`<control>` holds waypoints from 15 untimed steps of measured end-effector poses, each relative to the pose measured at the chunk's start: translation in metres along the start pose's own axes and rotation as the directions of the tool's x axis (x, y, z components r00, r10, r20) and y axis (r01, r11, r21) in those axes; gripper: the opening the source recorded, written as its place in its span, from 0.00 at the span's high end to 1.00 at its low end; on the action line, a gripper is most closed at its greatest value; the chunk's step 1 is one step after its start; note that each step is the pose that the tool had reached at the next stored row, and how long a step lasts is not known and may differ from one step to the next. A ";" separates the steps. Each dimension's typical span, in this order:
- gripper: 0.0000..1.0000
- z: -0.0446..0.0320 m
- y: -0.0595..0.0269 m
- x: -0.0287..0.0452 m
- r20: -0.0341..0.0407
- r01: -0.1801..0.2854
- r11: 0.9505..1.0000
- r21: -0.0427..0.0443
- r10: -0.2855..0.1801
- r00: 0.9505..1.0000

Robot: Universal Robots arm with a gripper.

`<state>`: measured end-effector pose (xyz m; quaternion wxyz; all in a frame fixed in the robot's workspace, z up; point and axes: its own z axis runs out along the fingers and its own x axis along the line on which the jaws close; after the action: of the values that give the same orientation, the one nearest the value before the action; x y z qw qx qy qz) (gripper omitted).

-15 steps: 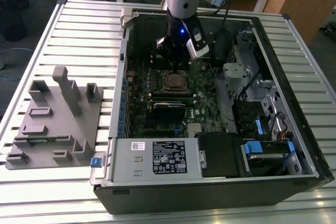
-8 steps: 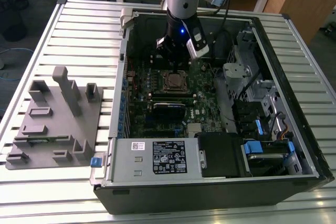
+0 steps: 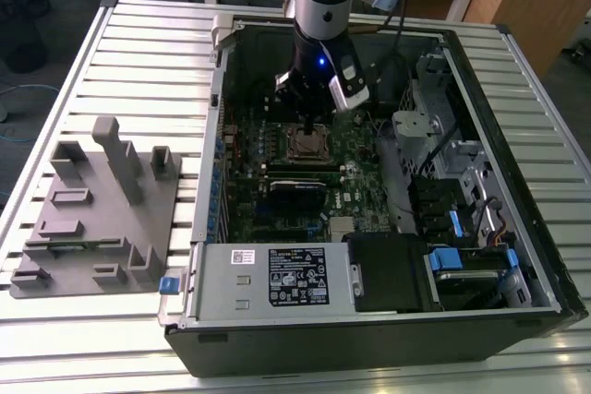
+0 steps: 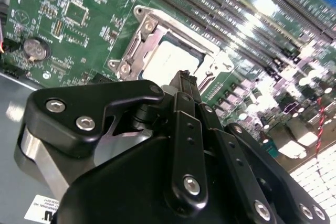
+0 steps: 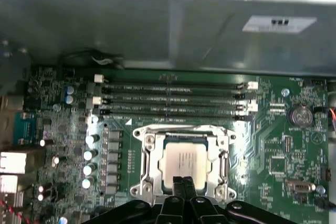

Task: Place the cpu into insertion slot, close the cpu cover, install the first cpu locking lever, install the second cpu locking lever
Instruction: 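Install the second cpu locking lever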

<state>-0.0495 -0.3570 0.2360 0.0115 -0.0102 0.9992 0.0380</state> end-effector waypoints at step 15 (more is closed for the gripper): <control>0.89 -0.0006 -0.0068 0.0001 0.000 0.000 1.000 0.000 0.000 1.000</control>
<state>-0.0495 -0.3638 0.2360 0.0115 -0.0104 0.9992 0.0379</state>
